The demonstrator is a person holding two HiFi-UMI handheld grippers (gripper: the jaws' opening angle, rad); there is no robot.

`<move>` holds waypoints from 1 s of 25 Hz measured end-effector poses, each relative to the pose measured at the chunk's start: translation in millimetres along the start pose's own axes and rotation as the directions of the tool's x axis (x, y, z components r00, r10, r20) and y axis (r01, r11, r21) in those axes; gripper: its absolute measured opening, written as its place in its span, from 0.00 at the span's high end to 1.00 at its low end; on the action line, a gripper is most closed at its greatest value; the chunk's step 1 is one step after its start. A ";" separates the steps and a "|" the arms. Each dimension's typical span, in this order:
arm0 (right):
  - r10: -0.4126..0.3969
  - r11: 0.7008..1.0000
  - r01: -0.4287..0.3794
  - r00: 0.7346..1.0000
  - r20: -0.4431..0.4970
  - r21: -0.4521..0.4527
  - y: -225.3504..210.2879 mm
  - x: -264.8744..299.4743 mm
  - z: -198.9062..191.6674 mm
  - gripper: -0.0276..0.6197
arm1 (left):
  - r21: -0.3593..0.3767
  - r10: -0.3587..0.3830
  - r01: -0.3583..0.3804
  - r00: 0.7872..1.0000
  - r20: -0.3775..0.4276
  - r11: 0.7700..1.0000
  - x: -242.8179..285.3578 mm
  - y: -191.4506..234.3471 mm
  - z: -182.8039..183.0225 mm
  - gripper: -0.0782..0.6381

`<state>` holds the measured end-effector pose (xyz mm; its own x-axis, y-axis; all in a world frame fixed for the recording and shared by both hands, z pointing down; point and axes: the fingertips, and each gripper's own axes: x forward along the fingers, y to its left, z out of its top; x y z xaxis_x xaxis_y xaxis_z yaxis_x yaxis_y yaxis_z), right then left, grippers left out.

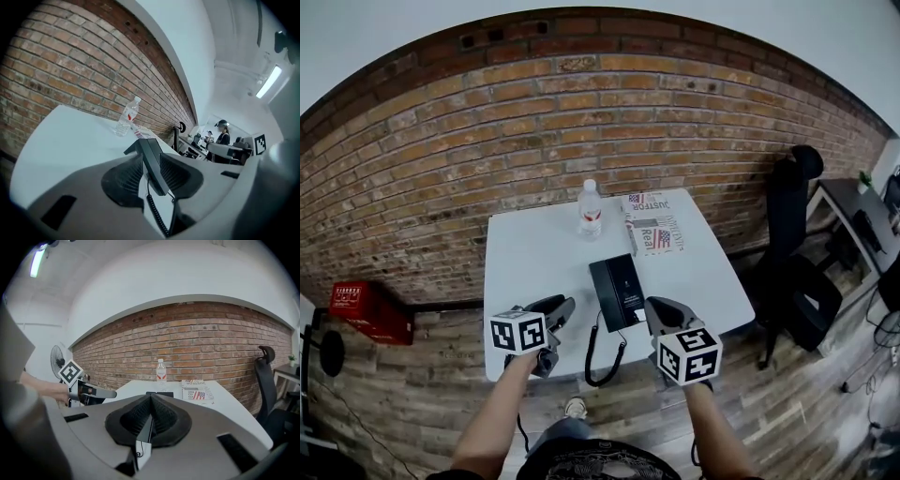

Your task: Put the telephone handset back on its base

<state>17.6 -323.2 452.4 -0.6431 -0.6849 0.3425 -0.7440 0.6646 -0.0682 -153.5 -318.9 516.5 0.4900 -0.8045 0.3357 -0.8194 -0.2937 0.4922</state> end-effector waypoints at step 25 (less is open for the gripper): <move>0.032 0.999 -0.029 0.998 0.055 -0.045 6.8 -49.7 14.8 0.96 | 0.342 0.221 -0.267 0.961 0.169 0.901 -94.8 -57.5 29.2 0.88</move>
<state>41.8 -289.0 421.1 -0.6755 -0.6788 0.2879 -0.7159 0.6973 -0.0356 -161.6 -240.8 433.0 0.2396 -0.9248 0.2954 -0.9709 -0.2261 0.0795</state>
